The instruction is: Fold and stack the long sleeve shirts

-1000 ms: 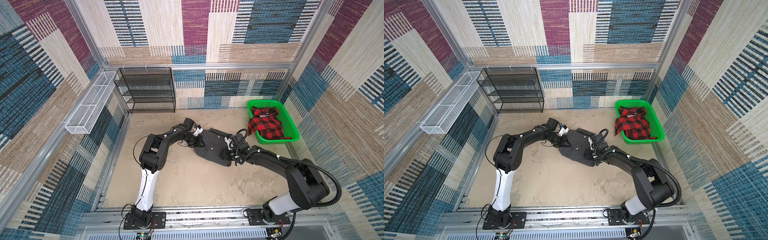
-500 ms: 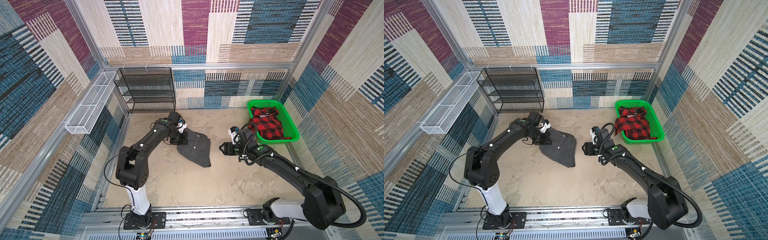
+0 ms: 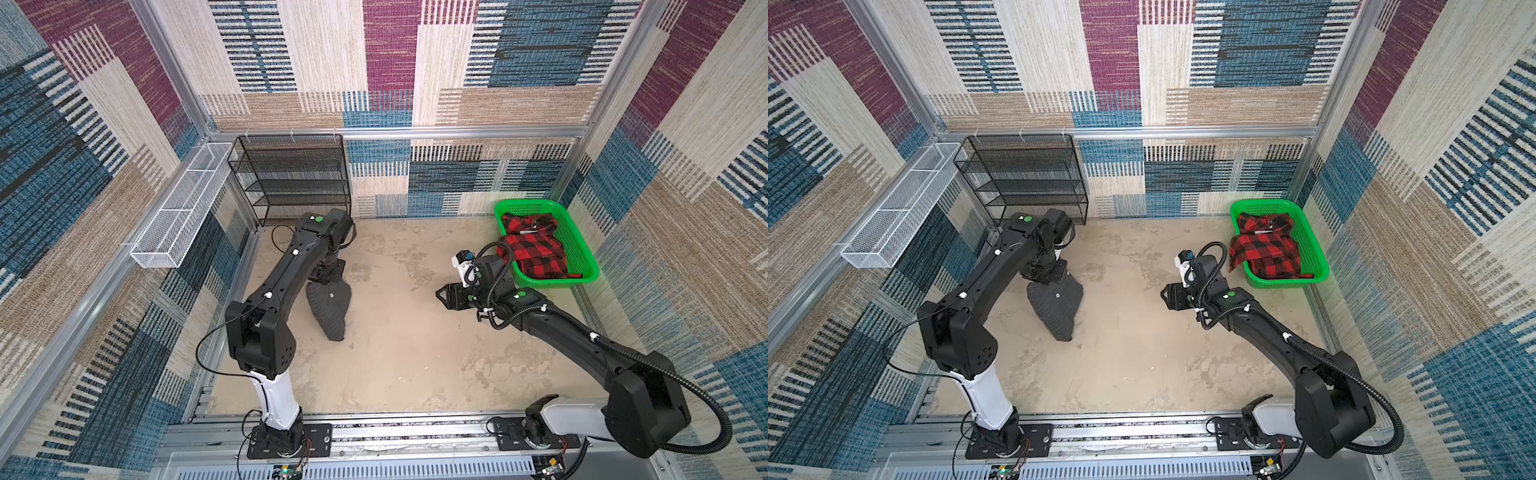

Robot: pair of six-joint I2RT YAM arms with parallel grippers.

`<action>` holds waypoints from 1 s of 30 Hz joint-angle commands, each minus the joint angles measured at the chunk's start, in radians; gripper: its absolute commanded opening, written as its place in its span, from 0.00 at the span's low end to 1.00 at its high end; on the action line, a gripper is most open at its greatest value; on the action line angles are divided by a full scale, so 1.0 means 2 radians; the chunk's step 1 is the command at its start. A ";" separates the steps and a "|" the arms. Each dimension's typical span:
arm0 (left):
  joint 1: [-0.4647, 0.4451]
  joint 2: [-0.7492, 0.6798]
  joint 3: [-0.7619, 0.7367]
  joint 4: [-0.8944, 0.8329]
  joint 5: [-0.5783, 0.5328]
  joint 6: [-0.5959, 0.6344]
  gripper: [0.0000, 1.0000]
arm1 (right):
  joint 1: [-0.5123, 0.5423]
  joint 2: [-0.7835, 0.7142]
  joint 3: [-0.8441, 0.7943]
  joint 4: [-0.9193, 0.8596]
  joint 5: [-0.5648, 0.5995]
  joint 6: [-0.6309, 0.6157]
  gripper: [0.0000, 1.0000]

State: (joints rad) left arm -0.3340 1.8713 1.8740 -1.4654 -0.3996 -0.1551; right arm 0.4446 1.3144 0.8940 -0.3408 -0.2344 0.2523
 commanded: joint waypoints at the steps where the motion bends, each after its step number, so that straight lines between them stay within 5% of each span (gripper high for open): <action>1: -0.002 0.030 0.023 -0.101 -0.164 -0.017 0.00 | 0.000 -0.001 -0.003 0.015 -0.004 -0.018 0.66; 5: -0.026 0.079 0.030 -0.134 -0.223 -0.054 0.00 | -0.003 -0.003 -0.008 0.018 -0.002 -0.022 0.66; 11: -0.105 0.161 0.081 -0.156 -0.209 -0.110 0.00 | -0.007 -0.014 -0.022 0.022 -0.006 -0.020 0.66; 14: -0.137 0.199 0.115 -0.155 -0.173 -0.122 0.27 | -0.011 -0.022 -0.027 0.019 -0.005 -0.023 0.66; 17: -0.164 0.226 0.142 -0.156 -0.135 -0.134 0.72 | -0.015 -0.032 -0.032 0.017 -0.003 -0.024 0.67; 19: -0.179 0.236 0.170 -0.155 -0.102 -0.146 0.87 | -0.018 -0.038 -0.036 0.019 -0.004 -0.024 0.67; 30: -0.206 0.182 0.300 -0.145 0.007 -0.171 0.94 | -0.021 -0.008 -0.014 -0.003 0.017 -0.025 0.66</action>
State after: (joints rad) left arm -0.7464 2.2871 2.4649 -1.6249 -0.4473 -0.4755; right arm 0.4034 1.2835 0.8452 -0.3435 -0.2230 0.2111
